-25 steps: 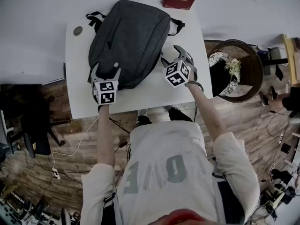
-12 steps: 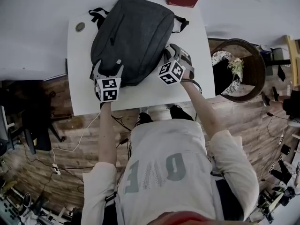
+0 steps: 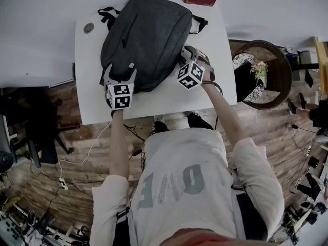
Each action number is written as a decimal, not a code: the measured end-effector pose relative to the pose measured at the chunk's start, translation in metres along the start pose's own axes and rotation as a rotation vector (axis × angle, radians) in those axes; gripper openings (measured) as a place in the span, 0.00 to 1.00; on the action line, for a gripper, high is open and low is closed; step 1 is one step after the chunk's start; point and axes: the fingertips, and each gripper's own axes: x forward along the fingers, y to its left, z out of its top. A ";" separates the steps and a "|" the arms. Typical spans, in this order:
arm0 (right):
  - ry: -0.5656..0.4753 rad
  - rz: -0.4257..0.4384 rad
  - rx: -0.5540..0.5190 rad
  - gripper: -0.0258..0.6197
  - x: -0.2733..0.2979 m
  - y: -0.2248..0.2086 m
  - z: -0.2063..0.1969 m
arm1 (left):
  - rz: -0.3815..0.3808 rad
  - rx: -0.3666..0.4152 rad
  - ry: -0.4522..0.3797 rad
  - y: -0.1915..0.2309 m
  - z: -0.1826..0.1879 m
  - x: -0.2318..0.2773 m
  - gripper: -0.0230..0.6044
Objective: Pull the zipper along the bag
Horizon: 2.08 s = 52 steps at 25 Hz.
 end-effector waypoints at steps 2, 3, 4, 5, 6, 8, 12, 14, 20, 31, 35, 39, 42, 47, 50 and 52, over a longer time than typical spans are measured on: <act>0.002 0.017 -0.019 0.28 0.002 -0.002 0.000 | -0.002 -0.001 0.005 -0.001 -0.001 0.000 0.66; 0.005 0.020 -0.035 0.22 0.002 -0.003 0.001 | -0.002 -0.001 0.005 -0.001 -0.001 0.000 0.66; 0.008 0.025 -0.049 0.21 0.003 -0.004 0.002 | -0.001 -0.001 0.007 -0.001 -0.001 0.000 0.66; 0.010 0.032 -0.055 0.21 0.003 -0.004 0.002 | 0.000 0.001 0.007 0.000 -0.001 0.000 0.66; 0.008 0.046 -0.049 0.21 0.002 -0.003 0.003 | 0.002 0.004 0.004 0.000 0.000 0.000 0.66; -0.003 0.102 -0.019 0.21 0.000 -0.001 0.002 | 0.003 0.007 -0.001 0.000 0.001 0.000 0.66; -0.022 0.307 -0.004 0.21 0.000 0.001 0.000 | 0.002 0.006 0.004 -0.002 0.002 -0.001 0.66; -0.006 0.410 -0.037 0.21 0.001 -0.002 0.000 | 0.001 0.009 0.007 -0.002 0.002 0.000 0.66; 0.070 0.645 -0.131 0.19 0.001 0.001 0.000 | 0.016 0.019 0.034 -0.001 -0.001 0.001 0.66; 0.022 0.601 -0.173 0.10 -0.015 0.005 0.002 | 0.045 0.033 0.051 0.001 -0.001 0.003 0.66; -0.003 0.538 -0.143 0.10 -0.006 0.007 0.004 | 0.052 0.033 0.051 0.000 -0.001 0.003 0.66; 0.010 0.529 -0.126 0.10 0.002 0.018 -0.002 | 0.051 0.037 0.057 0.000 -0.001 0.003 0.66; 0.022 0.522 -0.060 0.09 0.002 0.021 -0.006 | 0.044 0.039 0.057 -0.001 -0.001 0.002 0.66; 0.088 0.485 -0.085 0.09 -0.006 0.012 -0.011 | -0.010 0.026 0.030 -0.001 0.001 -0.002 0.66; 0.134 0.475 -0.168 0.09 -0.012 0.014 -0.017 | -0.015 0.026 0.015 -0.002 0.001 -0.003 0.66; 0.166 0.501 -0.237 0.09 -0.016 0.021 -0.022 | -0.010 0.040 0.024 -0.003 -0.001 -0.004 0.66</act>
